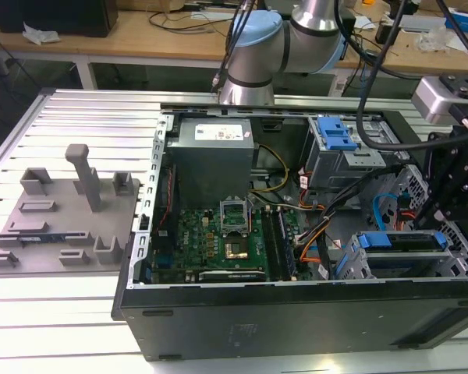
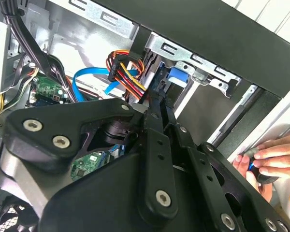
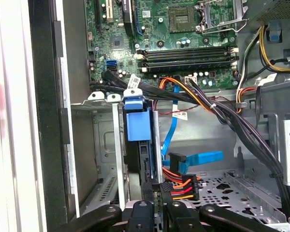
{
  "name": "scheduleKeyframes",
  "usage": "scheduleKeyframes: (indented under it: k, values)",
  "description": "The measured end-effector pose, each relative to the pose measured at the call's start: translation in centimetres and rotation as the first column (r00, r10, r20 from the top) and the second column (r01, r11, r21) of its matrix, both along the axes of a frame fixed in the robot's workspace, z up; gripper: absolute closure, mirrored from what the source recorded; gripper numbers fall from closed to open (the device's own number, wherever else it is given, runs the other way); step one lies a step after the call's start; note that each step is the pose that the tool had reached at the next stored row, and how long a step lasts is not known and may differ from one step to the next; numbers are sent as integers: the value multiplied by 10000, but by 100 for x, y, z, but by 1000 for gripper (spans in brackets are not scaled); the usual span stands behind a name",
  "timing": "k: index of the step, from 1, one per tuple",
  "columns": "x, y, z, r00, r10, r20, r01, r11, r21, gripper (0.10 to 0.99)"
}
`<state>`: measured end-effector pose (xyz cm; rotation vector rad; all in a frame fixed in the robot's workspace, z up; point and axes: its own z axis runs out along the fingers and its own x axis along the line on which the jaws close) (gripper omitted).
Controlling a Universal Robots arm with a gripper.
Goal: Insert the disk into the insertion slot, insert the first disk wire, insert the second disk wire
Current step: 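Insert the first disk wire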
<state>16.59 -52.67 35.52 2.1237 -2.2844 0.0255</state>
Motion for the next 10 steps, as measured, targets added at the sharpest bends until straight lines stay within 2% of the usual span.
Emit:
scheduleKeyframes:
  k: [5, 10]
  values:
    - [0, -29, -4, 10000, 0, 0, 0, 10000, 1, 918]
    - [0, -32, -13, 10000, 0, 0, 0, 10000, -1, 918]
